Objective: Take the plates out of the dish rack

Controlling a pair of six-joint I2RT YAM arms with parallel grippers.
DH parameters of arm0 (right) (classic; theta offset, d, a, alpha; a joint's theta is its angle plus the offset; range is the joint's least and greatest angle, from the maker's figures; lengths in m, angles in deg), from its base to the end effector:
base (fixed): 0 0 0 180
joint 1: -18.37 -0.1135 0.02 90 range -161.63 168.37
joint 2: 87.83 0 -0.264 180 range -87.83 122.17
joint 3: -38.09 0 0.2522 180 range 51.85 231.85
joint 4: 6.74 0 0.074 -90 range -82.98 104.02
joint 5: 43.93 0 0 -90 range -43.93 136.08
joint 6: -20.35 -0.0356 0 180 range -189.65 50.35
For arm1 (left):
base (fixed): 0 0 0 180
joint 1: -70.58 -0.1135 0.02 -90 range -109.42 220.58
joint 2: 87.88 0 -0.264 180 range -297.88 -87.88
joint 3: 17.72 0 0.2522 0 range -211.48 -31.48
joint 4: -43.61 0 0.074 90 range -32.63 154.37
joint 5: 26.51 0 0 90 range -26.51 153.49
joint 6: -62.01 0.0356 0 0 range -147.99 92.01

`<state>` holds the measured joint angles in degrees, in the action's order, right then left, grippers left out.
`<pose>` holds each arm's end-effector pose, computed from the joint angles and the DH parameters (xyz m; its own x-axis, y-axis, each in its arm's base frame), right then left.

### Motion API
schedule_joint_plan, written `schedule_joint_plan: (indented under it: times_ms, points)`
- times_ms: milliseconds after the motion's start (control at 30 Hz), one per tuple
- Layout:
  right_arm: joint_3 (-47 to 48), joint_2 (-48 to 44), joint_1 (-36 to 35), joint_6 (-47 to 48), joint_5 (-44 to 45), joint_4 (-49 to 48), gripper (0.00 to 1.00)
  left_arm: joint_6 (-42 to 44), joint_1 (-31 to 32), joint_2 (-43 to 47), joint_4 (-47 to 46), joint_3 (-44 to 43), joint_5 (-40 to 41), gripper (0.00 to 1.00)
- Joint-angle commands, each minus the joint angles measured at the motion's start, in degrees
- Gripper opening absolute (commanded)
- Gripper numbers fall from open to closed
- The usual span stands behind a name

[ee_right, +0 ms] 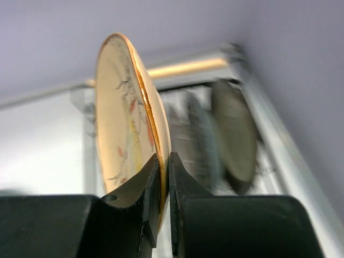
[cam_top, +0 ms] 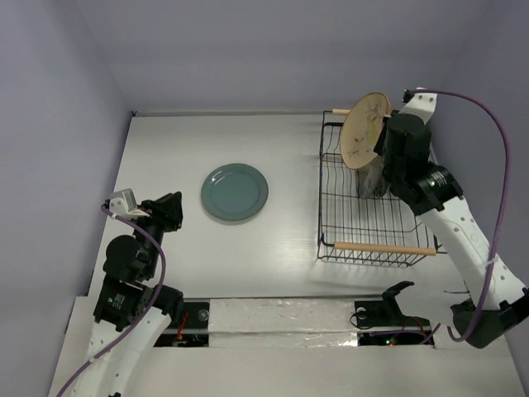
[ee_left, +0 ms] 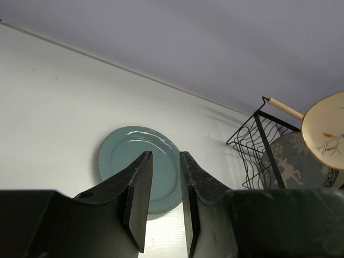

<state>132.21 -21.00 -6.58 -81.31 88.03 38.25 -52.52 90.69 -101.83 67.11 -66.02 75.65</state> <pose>0.2240 0.0780 0.4413 -0.2166 0.0650 -0.9741 0.3141 0.9494 -0.0065 0.0766 -0.0201 0.3399 0.1019 -0.4695 -0.8770 0.2024 0.8730 -0.4438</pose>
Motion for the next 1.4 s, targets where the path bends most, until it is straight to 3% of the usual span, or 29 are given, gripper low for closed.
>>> schedule_joint_plan:
  times_ms: [0, 200, 333, 667, 1100, 1233, 1367]
  points:
    - [0.34, -2.06, -5.10, -6.08, -10.71, -18.46, 0.00, -0.07, -0.34, -0.81, -1.74, -1.14, -0.30, 0.24]
    - [-1.61, 10.50, -11.52, -20.38, -29.34, -32.15, 0.00, -0.08, -0.87, -1.16, -1.48, -1.23, -0.30, 0.24]
    - [-3.45, 18.23, -13.11, -28.56, -35.79, -40.79, 0.00, -0.16, -0.87, -1.25, -1.39, -1.23, -0.30, 0.24]
    - [-3.89, 34.93, -15.66, -37.73, -35.45, -51.17, 0.00, -0.25, -0.87, -1.07, -1.47, -1.05, -0.30, 0.25]
    - [-13.99, 42.86, -16.18, -45.29, -39.75, -62.50, 0.01, -0.25, -0.87, -1.42, -1.65, -1.05, -0.30, 0.26]
    - [-16.10, 44.62, -17.23, -46.17, -41.08, -64.18, 0.16, -0.25, -0.87, -1.60, -1.74, -1.05, -0.30, 0.26]
    - [-16.99, 43.83, -17.85, -43.37, -40.20, -60.69, 0.48, -0.34, -0.87, -1.78, -1.74, -1.05, -0.30, 0.27]
